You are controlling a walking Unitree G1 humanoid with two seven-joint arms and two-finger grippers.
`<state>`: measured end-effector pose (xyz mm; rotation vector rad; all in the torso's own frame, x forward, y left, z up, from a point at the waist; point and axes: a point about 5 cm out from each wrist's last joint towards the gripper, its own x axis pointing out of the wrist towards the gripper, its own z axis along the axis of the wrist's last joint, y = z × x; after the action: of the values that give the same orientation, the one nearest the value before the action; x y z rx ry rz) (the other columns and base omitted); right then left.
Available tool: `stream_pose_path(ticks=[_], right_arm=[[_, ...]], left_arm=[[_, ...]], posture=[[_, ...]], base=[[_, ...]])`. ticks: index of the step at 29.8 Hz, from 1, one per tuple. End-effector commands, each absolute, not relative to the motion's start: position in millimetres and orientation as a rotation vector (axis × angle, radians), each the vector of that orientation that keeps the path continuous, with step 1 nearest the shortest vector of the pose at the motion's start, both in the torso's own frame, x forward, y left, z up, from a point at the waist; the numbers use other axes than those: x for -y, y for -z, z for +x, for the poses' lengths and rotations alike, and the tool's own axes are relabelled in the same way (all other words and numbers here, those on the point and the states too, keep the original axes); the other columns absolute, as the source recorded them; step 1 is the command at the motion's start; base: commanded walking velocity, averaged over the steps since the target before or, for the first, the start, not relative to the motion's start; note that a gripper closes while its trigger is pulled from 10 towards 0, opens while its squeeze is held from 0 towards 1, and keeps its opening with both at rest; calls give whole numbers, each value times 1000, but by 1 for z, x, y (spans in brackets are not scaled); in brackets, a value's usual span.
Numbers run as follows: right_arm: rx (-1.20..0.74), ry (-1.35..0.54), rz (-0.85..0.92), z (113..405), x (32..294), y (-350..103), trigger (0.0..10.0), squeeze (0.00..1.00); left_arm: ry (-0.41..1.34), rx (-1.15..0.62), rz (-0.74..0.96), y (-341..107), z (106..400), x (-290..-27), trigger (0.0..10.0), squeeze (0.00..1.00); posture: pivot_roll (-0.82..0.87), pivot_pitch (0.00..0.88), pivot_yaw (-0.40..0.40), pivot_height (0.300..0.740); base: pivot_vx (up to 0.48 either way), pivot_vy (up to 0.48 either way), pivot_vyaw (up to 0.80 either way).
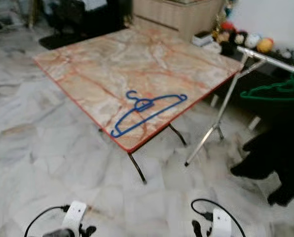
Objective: Hang hanger
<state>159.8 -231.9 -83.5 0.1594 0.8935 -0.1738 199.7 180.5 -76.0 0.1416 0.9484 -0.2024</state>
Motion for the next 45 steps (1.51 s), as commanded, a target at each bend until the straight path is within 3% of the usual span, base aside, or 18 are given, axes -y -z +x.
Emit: stream_pose_path(ticks=[1, 41, 45], right_arm=[[-890, 188, 145, 159, 239, 82, 10000, 0], [-899, 197, 146, 155, 234, 85, 10000, 0], [-898, 197, 145, 155, 235, 85, 10000, 0]], left_arm=[[233, -949, 143, 77, 200, -172, 10000, 0], [265, -961, 177, 78, 197, -176, 10000, 0], [262, -961, 184, 78, 196, -176, 10000, 0]], posture=[[-62, 0, 25, 740], [-80, 0, 50, 740], [-82, 0, 49, 740]], base=[[0, 0, -800], [0, 0, -800], [0, 0, 0]])
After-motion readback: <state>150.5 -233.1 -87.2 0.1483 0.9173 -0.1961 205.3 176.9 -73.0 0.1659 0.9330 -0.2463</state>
